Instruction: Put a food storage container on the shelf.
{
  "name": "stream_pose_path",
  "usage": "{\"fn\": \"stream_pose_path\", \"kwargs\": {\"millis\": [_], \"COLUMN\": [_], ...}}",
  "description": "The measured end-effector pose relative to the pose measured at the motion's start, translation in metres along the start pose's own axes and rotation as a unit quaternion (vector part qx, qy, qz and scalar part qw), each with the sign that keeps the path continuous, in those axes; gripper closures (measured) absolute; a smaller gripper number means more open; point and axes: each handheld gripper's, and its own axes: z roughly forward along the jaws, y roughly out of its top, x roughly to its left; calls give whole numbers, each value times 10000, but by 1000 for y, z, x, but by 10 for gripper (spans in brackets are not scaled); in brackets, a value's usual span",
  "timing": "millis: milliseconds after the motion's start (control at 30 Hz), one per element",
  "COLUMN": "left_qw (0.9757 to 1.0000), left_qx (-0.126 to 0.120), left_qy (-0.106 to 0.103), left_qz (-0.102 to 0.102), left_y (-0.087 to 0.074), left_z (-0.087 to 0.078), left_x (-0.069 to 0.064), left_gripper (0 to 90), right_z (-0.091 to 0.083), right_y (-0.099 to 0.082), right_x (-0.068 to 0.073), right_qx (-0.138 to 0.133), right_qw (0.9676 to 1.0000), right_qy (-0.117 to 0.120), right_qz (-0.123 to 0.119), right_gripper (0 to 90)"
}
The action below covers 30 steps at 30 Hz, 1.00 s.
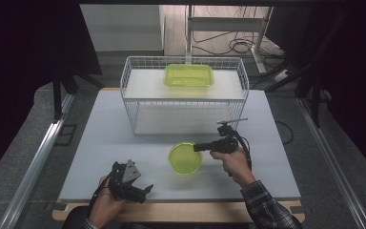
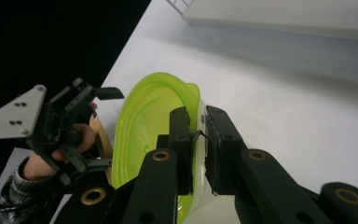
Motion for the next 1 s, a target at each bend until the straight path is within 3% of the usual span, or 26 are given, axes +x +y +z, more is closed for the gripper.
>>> {"fn": "stream_pose_path", "kwargs": {"millis": [1000], "left_qw": [9999], "left_qx": [68], "left_qy": [-77], "left_qz": [44], "left_y": [0], "left_z": [2], "left_x": [-1], "left_gripper": [0], "right_z": [-49], "right_y": [37], "right_x": [31], "right_qx": [-724], "right_qw": [9970], "right_qy": [252], "right_qz": [-70], "right_gripper": [813]}}
